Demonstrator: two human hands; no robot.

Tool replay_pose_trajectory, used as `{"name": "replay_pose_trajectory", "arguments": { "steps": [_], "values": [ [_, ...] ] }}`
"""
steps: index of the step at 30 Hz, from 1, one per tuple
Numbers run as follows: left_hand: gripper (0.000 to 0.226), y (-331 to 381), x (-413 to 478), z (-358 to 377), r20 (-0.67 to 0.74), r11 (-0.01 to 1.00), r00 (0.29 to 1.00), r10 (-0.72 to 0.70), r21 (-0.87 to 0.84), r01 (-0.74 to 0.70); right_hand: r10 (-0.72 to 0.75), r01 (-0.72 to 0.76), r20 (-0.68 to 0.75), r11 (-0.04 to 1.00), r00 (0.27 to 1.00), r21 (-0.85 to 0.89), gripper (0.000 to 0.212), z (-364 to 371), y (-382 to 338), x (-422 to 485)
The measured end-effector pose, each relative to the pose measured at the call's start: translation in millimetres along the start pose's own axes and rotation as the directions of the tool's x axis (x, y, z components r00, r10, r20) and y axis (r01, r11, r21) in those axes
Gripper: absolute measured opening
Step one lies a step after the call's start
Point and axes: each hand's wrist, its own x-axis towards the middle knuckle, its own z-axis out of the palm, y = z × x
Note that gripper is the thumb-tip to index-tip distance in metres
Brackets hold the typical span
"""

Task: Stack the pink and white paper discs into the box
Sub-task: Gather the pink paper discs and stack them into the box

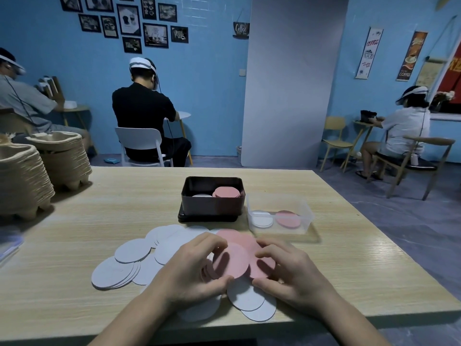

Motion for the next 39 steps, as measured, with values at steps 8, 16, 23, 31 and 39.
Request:
{"name": "replay_pose_trajectory", "arguments": {
  "steps": [8,16,23,31,39],
  "values": [
    [0.047,-1,-2,1,0.013,1.0,1.0,-0.008,0.025,0.007,-0.079,0.076,0.071,0.996,0.994,0.042,0.044,6,-11,9],
    [0.035,-1,-3,1,-0.039,0.998,0.999,0.037,0.05,-0.035,-0.101,0.1,0.069,0.995,0.992,0.017,0.027,20,-15,14],
    [0.046,-5,-4,5,-0.03,0.999,1.0,0.006,0.05,-0.004,-0.104,0.106,-0.021,0.99,0.994,0.097,0.027,20,-10,12],
    [0.024,-9,-3,12,-0.063,0.997,0.997,0.039,0.064,-0.035,-0.091,0.087,0.044,0.992,0.995,0.09,0.031,18,-10,14],
    [0.044,-9,-2,11,0.004,0.991,1.0,0.029,0.133,-0.03,-0.09,0.083,0.075,0.992,0.993,0.091,0.034,16,-15,19]
  ]
}}
